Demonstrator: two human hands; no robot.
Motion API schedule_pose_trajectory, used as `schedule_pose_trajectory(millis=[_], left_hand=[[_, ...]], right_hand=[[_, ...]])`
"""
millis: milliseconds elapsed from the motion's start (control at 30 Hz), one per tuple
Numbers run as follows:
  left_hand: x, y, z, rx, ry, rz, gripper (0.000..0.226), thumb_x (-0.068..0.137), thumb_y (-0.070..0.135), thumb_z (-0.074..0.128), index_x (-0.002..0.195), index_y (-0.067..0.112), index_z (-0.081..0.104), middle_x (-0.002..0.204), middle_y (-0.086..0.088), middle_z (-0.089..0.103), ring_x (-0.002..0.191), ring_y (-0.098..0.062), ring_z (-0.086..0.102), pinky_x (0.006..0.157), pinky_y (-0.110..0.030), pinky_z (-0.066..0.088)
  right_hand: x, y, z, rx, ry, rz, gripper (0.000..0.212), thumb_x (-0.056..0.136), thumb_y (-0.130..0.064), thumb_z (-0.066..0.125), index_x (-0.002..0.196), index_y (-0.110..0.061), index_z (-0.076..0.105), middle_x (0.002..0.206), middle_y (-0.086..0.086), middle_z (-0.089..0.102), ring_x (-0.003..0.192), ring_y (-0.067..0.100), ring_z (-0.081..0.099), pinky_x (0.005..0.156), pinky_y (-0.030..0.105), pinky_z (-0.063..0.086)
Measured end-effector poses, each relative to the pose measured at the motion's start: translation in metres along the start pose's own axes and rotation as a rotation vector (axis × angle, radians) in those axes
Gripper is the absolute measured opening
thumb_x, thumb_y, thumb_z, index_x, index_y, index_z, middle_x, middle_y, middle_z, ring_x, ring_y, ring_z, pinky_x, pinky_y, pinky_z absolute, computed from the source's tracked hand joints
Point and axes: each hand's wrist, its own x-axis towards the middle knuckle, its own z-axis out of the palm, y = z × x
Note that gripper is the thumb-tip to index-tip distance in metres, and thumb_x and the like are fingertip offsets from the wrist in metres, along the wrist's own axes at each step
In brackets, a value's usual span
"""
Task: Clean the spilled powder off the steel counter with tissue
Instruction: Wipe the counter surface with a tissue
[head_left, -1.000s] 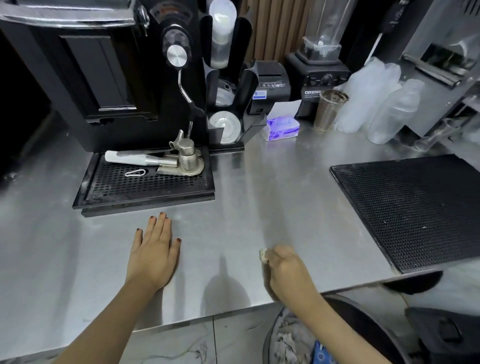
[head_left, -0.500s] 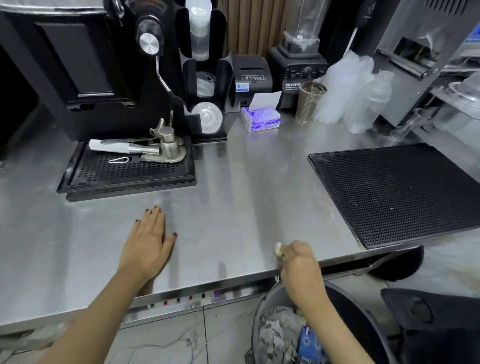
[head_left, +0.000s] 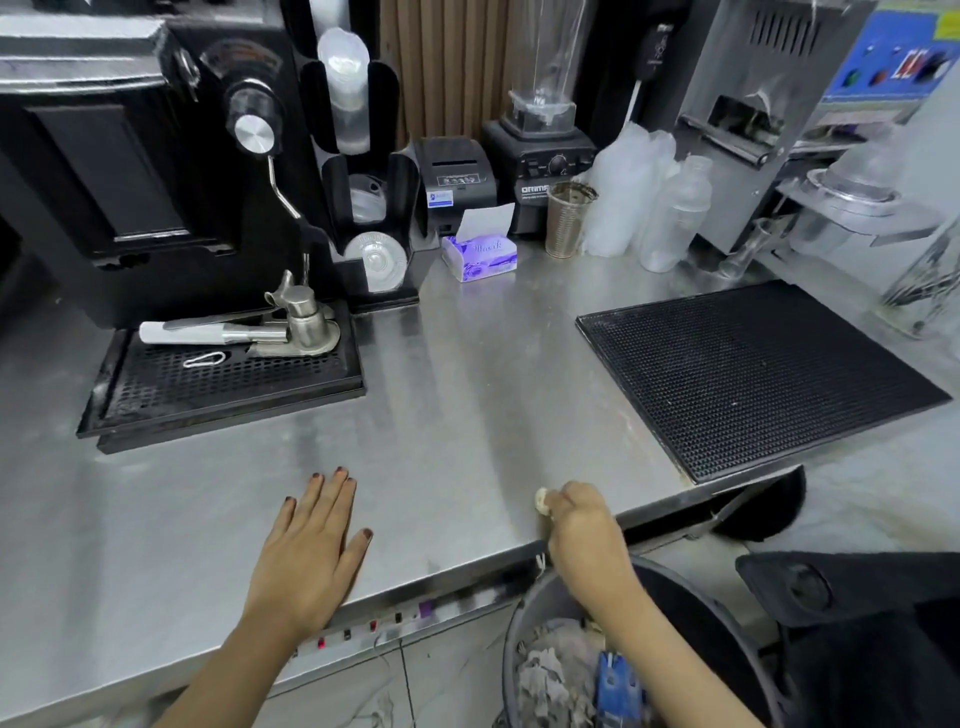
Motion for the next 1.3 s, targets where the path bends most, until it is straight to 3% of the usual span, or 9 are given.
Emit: schedule_pose_trajectory(millis=[200,267,433,667,767,833,1000,1167,1300], left_hand=[[0.004,0.000,-0.002,-0.020,0.004,0.007,0.080,0.073,0.055,-0.017,0.145,0.021,-0.009,0.147,0.012,-0.019,0.136,-0.007,-0.020,0.113,-0.031,-0.010],[0.005,-0.003,-0.001,-0.011,0.013,0.014,0.081,0.074,0.054,-0.017,0.146,0.020,-0.006,0.146,0.012,-0.020,0.140,-0.009,-0.017,0.113,-0.031,-0.009],[0.003,-0.003,0.001,-0.050,0.005,0.020,0.083,0.074,0.052,-0.017,0.147,0.018,0.000,0.155,0.007,-0.007,0.143,-0.013,-0.011,0.116,-0.034,-0.005],[0.003,-0.004,-0.002,-0.091,0.003,0.044,0.086,0.071,0.052,-0.019,0.147,0.018,0.001,0.155,0.008,-0.007,0.141,-0.010,-0.013,0.115,-0.032,-0.008],[0.001,-0.019,-0.008,-0.152,-0.008,0.064,0.082,0.074,0.052,-0.015,0.147,0.021,0.008,0.155,0.010,0.000,0.140,-0.005,-0.008,0.114,-0.027,-0.008],[0.001,-0.044,-0.014,-0.113,0.018,0.035,0.071,0.082,0.046,-0.005,0.147,0.021,0.010,0.155,0.009,0.003,0.143,-0.008,-0.003,0.114,-0.026,-0.005],[-0.003,-0.109,-0.031,-0.072,0.055,-0.150,0.053,0.098,0.034,0.017,0.147,0.016,0.009,0.156,0.002,0.003,0.144,-0.015,0.000,0.117,-0.034,0.002],[0.000,-0.122,-0.034,-0.048,0.067,-0.200,0.053,0.098,0.033,0.016,0.147,0.016,0.004,0.156,0.002,-0.002,0.144,-0.014,-0.004,0.117,-0.035,0.000],[0.002,-0.122,-0.032,-0.038,0.076,-0.218,0.054,0.098,0.035,0.014,0.147,0.016,0.003,0.156,0.002,-0.004,0.144,-0.016,-0.006,0.117,-0.037,0.000]], right_hand=[[0.026,0.022,-0.013,-0.041,0.056,0.423,0.017,0.076,0.010,0.050,0.082,0.008,0.065,0.077,0.017,0.051,0.076,0.030,0.052,0.063,0.031,0.038],[0.010,-0.032,0.001,0.031,-0.006,0.313,0.015,0.077,0.007,0.055,0.086,0.001,0.065,0.089,0.017,0.056,0.086,0.029,0.054,0.071,0.030,0.043],[-0.016,-0.077,0.018,0.083,-0.098,-0.067,0.022,0.054,0.007,0.078,0.060,-0.007,0.063,0.058,0.002,0.056,0.054,0.017,0.054,0.043,0.017,0.037],[0.032,0.004,-0.013,-0.045,0.171,0.597,0.017,0.081,0.008,0.047,0.081,0.011,0.063,0.085,0.019,0.053,0.079,0.034,0.055,0.062,0.028,0.031],[0.031,-0.053,0.011,0.000,0.048,0.398,0.022,0.076,0.005,0.043,0.071,0.006,0.064,0.077,0.020,0.064,0.072,0.032,0.062,0.066,0.030,0.043],[0.015,-0.112,0.032,0.056,-0.029,0.197,0.009,0.056,0.001,0.065,0.054,-0.008,0.063,0.055,0.007,0.063,0.052,0.021,0.062,0.055,0.016,0.046],[-0.017,-0.202,0.059,0.159,-0.164,-0.180,0.022,0.035,0.002,0.064,0.050,-0.013,0.059,0.054,-0.003,0.054,0.053,0.013,0.053,0.054,0.020,0.029],[0.074,-0.149,0.063,0.090,-0.103,0.107,0.021,0.080,-0.001,0.043,0.076,0.009,0.061,0.082,0.025,0.059,0.081,0.036,0.058,0.070,0.035,0.043],[0.121,-0.158,0.059,0.100,-0.059,0.234,0.024,0.074,0.010,0.039,0.069,0.006,0.062,0.075,0.027,0.058,0.075,0.034,0.055,0.064,0.034,0.040]])
